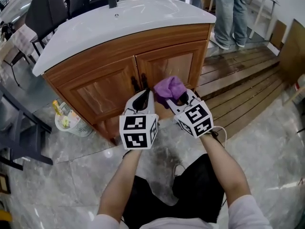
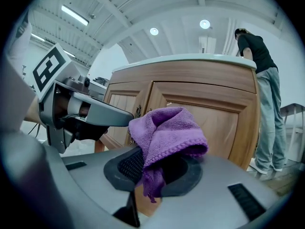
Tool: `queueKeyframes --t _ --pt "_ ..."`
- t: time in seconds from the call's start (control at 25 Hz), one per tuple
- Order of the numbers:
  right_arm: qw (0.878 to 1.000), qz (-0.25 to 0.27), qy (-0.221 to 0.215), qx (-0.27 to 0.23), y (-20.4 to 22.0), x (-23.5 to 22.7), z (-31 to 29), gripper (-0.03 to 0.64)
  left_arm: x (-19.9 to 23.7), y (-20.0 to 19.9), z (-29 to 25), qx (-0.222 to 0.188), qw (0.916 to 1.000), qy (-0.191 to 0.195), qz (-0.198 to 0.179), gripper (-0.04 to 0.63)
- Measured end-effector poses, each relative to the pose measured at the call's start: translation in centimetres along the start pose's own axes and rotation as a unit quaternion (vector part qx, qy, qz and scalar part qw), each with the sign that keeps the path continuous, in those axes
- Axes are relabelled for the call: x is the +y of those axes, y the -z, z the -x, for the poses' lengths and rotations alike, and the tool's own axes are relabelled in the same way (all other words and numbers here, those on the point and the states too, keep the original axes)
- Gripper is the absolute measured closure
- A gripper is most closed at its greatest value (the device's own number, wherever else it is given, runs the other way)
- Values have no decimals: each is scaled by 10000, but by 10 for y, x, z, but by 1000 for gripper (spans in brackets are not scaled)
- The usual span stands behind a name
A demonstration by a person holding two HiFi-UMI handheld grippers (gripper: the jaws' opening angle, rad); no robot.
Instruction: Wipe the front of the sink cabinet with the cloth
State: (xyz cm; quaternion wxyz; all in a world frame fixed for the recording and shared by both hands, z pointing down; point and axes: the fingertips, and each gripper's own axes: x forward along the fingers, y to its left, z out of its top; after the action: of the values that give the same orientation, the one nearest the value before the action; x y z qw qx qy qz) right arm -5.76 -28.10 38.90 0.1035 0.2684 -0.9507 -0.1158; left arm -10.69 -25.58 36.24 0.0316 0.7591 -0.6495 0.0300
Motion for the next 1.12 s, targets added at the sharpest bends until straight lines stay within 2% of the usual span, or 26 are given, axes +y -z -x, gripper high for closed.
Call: queueKeyframes --t 0.32,0.8,0.96,1.12 --pt "9993 -183 321 80 20 -34 9 549 -21 4 -23 74 9997 211 -60 591" --pt "9872 -465 1406 595 75 -115 39 549 -38 16 -48 158 9989 446 -54 591" --pt "9865 -458 1456 595 77 -121 41 549 -39 14 -53 125 9989 458 -24 591" --pt "9896 -353 1333 420 60 -114 40 549 -40 11 -56 113 9987 495 -63 591"
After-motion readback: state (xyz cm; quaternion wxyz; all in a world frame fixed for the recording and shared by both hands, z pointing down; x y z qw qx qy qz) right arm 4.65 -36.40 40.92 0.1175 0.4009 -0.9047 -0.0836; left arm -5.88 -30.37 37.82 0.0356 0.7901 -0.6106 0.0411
